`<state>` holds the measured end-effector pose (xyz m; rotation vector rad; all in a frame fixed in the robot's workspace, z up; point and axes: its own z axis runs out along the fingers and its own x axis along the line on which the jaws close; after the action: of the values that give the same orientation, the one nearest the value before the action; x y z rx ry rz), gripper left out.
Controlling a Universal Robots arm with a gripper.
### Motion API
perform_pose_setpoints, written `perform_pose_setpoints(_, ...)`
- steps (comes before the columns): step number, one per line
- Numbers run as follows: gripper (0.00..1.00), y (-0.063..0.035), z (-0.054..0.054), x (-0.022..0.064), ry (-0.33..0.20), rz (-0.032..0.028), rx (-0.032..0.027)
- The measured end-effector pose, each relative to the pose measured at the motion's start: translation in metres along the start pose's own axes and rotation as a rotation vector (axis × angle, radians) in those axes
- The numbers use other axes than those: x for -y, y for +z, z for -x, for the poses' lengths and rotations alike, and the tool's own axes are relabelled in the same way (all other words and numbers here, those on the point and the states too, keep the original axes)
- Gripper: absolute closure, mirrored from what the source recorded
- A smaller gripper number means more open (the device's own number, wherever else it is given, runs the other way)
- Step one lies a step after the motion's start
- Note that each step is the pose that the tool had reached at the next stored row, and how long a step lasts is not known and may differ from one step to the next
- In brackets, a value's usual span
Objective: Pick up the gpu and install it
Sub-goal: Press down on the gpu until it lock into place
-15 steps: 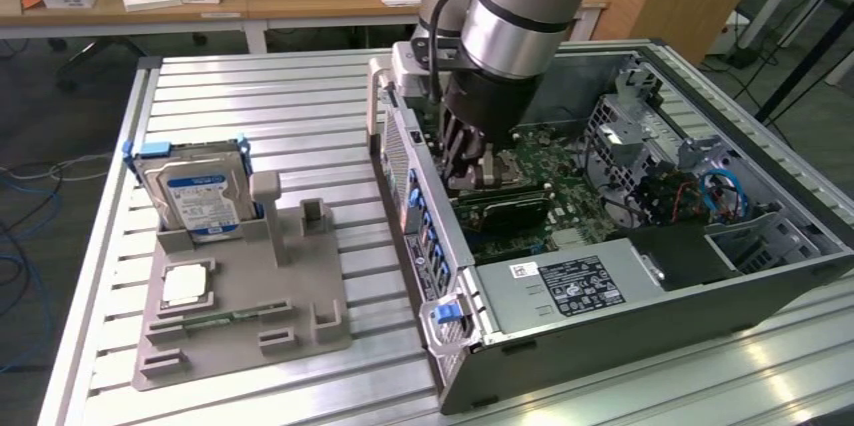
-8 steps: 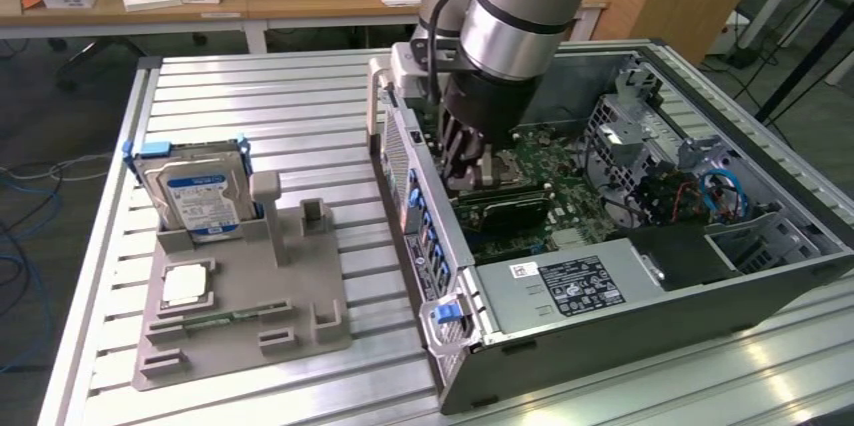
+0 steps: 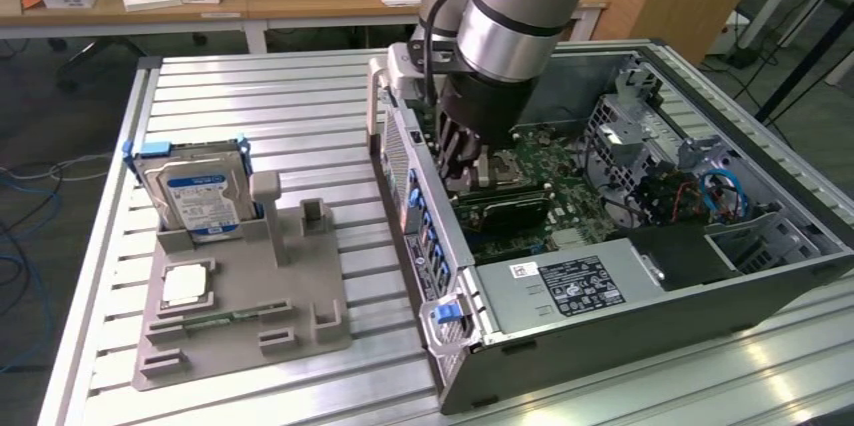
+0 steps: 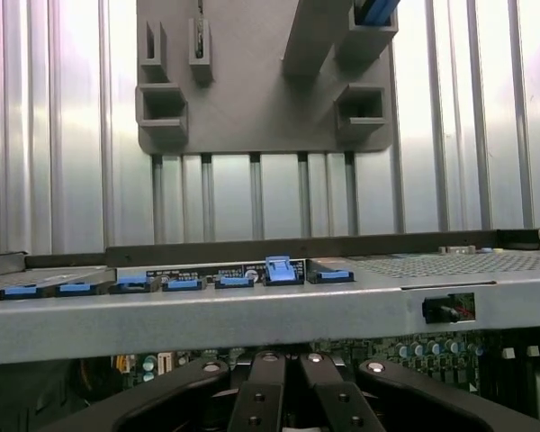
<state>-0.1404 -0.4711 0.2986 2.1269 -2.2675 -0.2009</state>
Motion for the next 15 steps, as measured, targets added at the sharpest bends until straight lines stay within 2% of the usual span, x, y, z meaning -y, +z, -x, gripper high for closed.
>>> perform_pose_setpoints(8,0.89,0.0025,0.000,0.0019,0.000,0.0002,0.0022)
perform_pose_setpoints(11,0.89,-0.0063,0.001,0.0016,-0.002,0.0005,0.0108)
perform_pose_setpoints(12,0.89,-0.0096,0.001,0.0026,-0.003,0.0012,0.0158)
perform_pose_setpoints(15,0.89,-0.0153,0.002,0.0080,-0.009,0.0029,0.0406)
